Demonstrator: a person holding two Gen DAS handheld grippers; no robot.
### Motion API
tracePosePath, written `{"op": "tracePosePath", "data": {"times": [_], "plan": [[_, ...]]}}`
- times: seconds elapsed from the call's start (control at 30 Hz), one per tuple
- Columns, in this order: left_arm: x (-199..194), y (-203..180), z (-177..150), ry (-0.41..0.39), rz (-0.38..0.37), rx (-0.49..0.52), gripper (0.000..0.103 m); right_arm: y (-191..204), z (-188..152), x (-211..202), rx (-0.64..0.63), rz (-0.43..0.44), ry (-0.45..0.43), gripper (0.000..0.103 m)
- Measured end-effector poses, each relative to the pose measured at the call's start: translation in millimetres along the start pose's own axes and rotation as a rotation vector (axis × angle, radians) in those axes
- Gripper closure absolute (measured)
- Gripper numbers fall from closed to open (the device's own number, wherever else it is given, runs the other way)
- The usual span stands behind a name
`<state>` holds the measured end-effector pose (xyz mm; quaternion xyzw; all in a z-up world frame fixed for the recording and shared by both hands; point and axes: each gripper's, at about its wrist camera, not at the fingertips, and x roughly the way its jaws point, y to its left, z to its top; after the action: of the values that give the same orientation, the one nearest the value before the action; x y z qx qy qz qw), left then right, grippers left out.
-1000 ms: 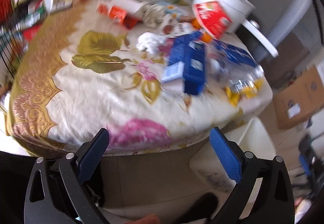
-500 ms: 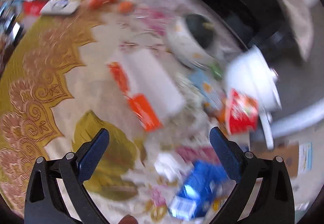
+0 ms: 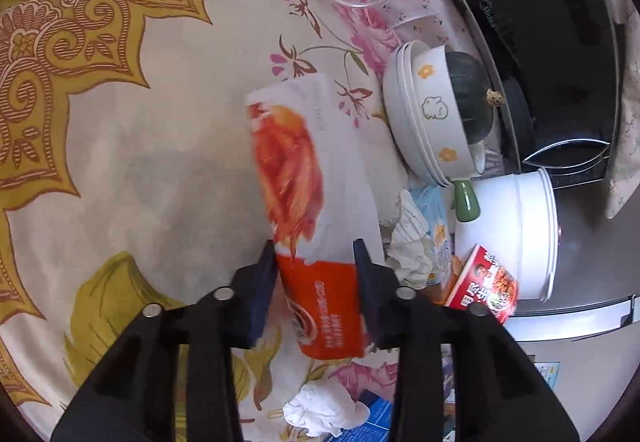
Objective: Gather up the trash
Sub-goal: 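Grasp the orange-and-white snack box with the left gripper while the right grasps the blue carton, then drop the blue carton into the white bin with the right gripper while the left drops the snack box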
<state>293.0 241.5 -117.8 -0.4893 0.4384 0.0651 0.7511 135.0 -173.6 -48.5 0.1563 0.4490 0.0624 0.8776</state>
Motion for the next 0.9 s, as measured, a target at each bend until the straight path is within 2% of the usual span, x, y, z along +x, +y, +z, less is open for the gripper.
{"op": "tracePosePath", "data": {"times": [0.2,0.3,0.47,0.53,0.6,0.67,0.7,0.77,0.8,0.83,0.9], "plan": [[-34.6,-11.5,-9.1,-0.045,-0.033,0.043,0.073,31.9,-9.2,4.0,-0.164,0.002,0.001,0.007],[-69.1,-20.9,-22.9,-0.123,-0.078,0.088,0.073,47.7,-12.6,18.3,-0.190,0.033,0.053,0.007],[-125.8,-52.2,-51.5,-0.232,-0.158,0.270,0.073,75.6,-9.8,56.9,-0.150,0.106,0.145,0.007],[-146.9,-69.6,-63.4,-0.315,-0.149,0.388,0.072,85.7,-8.9,73.1,-0.133,0.127,0.177,0.007],[-157.6,-80.1,-72.0,-0.362,-0.135,0.472,0.072,93.8,-9.3,84.8,-0.125,0.130,0.192,0.007],[-160.1,-84.2,-77.2,-0.364,-0.128,0.529,0.072,101.4,-10.4,99.0,-0.111,0.136,0.211,0.008],[-157.3,-84.3,-77.7,-0.355,-0.125,0.539,0.072,104.8,-12.0,103.7,-0.109,0.138,0.218,0.011],[-152.2,-82.4,-77.8,-0.330,-0.120,0.545,0.072,111.4,-14.3,117.2,-0.112,0.123,0.241,0.023],[-148.5,-80.5,-75.6,-0.311,-0.118,0.541,0.072,112.4,-16.1,119.5,-0.117,0.115,0.243,0.041],[-145.9,-77.9,-73.6,-0.294,-0.117,0.534,0.072,114.3,-16.4,119.7,-0.130,0.107,0.221,0.050],[-141.1,-74.5,-69.7,-0.261,-0.122,0.513,0.072,115.6,-15.9,122.3,-0.114,0.155,0.238,0.062]]}}
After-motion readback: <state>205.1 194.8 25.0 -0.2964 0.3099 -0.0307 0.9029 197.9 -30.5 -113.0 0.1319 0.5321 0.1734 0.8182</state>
